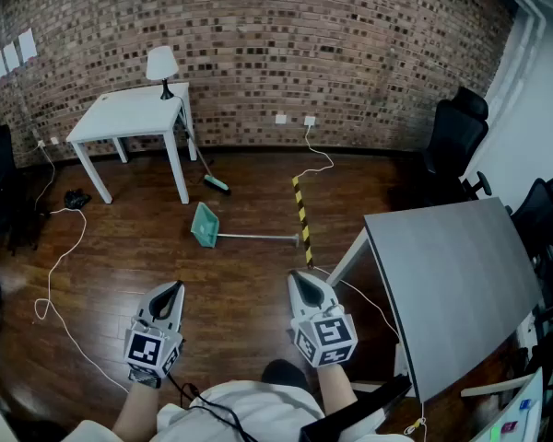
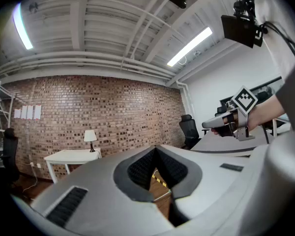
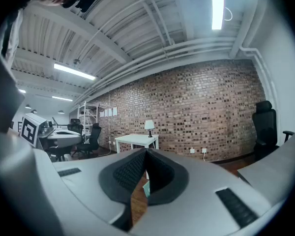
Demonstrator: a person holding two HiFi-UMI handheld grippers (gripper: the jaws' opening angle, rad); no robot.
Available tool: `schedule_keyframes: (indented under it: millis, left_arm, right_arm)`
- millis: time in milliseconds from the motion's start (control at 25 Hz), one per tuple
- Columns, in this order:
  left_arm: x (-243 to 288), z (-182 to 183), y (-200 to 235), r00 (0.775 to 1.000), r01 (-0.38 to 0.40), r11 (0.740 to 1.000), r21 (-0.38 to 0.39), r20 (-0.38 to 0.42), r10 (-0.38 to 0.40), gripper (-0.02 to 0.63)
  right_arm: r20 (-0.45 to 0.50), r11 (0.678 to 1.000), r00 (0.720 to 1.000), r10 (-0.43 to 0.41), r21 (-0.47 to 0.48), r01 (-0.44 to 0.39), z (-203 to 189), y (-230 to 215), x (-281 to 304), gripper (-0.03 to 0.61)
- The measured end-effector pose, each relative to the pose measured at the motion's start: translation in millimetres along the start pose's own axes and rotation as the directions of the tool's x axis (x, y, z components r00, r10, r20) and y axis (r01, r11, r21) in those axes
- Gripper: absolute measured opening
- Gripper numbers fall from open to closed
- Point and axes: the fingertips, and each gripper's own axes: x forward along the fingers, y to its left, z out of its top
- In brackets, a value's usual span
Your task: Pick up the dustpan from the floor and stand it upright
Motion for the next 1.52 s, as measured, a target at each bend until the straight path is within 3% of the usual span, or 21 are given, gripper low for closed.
schedule_keyframes:
  millis: [280, 480, 640, 840, 1040, 1200, 1360, 1440, 1520]
  left_arm:
    - [1.2, -15.0, 19.7, 1.0, -0.013, 1.0, -0.021, -0.003, 0.013, 0.003]
    - [39.8, -32.6, 38.8, 0.999, 0.005, 1.0, -0.014, -0.035, -0.006, 0.003]
    - [97.2, -42.3, 44.0, 0.999, 0.018, 1.0, 0.017, -0.049, -0.017, 0.003]
    - [188.2, -62.5, 86.7, 0.996, 0.009, 0.999, 0.033, -0.091, -0.006, 0.004]
    - [295.9, -52.6, 119.5, 0.994, 0.012, 1.0, 0.003, -0.109, -0.012, 0.005]
    - [361.0, -45.4, 137.2, 0.993, 0.032, 0.999, 0.015, -0.114, -0.03, 0.006]
    - [397.7, -58.7, 143.1, 0.983, 0.109, 0.994, 0.025, -0.149, -0.104, 0.006]
    - [409.2, -67.6, 135.3, 0.959, 0.193, 0.981, -0.005, -0.208, -0.19, 0.008]
    - [419.6, -79.7, 127.9, 0.922, 0.302, 0.953, -0.036, -0.241, -0.302, 0.008]
  right_arm:
    - [0.0, 1.0, 1.0, -0.021, 0.023, 0.021, -11.1, 5.0, 12.6, -0.006]
    - [0.033, 0.999, 0.999, -0.007, 0.036, 0.006, -5.2, -8.1, 48.0, -0.006]
    - [0.045, 0.998, 0.999, -0.006, 0.057, 0.004, -12.4, -56.3, 92.6, -0.006]
    - [0.066, 0.997, 0.998, -0.001, 0.079, -0.004, -14.2, -124.4, 183.3, -0.006]
    - [0.084, 0.996, 0.996, 0.016, 0.082, -0.023, 12.4, -197.9, 260.1, -0.006]
    - [0.066, 0.994, 0.998, -0.021, 0.106, 0.014, 18.4, -244.0, 307.0, -0.006]
    - [0.033, 0.989, 0.998, -0.057, 0.136, 0.052, 4.3, -264.1, 335.7, -0.006]
    - [0.021, 0.986, 0.997, -0.071, 0.154, 0.067, -2.1, -266.6, 344.4, -0.006]
    - [0.011, 0.985, 0.996, -0.083, 0.149, 0.081, -6.2, -265.9, 352.5, -0.006]
